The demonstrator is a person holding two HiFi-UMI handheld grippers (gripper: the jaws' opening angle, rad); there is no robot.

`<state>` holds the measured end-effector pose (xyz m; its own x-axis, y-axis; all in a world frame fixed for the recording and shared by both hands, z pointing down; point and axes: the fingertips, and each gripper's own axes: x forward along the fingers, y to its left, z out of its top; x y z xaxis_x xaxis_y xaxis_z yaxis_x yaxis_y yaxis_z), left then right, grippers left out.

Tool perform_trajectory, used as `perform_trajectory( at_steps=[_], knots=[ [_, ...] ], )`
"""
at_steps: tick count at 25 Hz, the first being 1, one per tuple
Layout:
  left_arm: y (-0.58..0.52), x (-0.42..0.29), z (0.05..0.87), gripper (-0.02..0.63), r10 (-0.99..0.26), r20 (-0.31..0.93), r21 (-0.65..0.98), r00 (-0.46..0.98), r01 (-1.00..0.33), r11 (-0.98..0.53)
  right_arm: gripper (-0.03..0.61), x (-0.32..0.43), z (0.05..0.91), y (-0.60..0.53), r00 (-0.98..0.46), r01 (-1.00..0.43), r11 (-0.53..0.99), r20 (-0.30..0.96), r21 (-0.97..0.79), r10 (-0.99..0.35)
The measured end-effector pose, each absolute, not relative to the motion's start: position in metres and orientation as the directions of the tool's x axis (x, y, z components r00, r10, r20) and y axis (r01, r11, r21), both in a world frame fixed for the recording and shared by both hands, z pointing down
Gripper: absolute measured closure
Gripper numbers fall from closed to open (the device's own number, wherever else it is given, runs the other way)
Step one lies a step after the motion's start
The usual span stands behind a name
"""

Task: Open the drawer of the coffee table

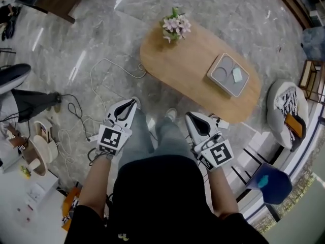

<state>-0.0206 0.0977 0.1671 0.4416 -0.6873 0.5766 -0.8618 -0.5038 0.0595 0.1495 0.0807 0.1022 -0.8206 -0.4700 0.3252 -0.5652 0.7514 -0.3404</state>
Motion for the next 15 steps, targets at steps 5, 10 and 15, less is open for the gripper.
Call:
perform_trajectory(
  at_steps=[5, 10, 15],
  knots=[
    [0.074, -0.055, 0.223, 0.586, -0.618, 0.614, 0.078, 0.491, -0.817, -0.572, 0.578, 0.111, 0.142, 0.068, -0.798, -0.59, 0.732, 0.38, -0.341, -0.467],
    [0.048, -0.091, 0.29, 0.575, -0.549, 0.639, 0.115, 0.539, -0.773, -0.624, 0.578, 0.069, 0.184, 0.053, -0.769, -0.623, 0.705, 0.432, -0.338, -0.472],
    [0.023, -0.112, 0.356, 0.543, -0.479, 0.646, 0.139, 0.594, -0.709, -0.692, 0.578, 0.038, 0.23, 0.04, -0.728, -0.667, 0.669, 0.479, -0.328, -0.491]
  ],
)
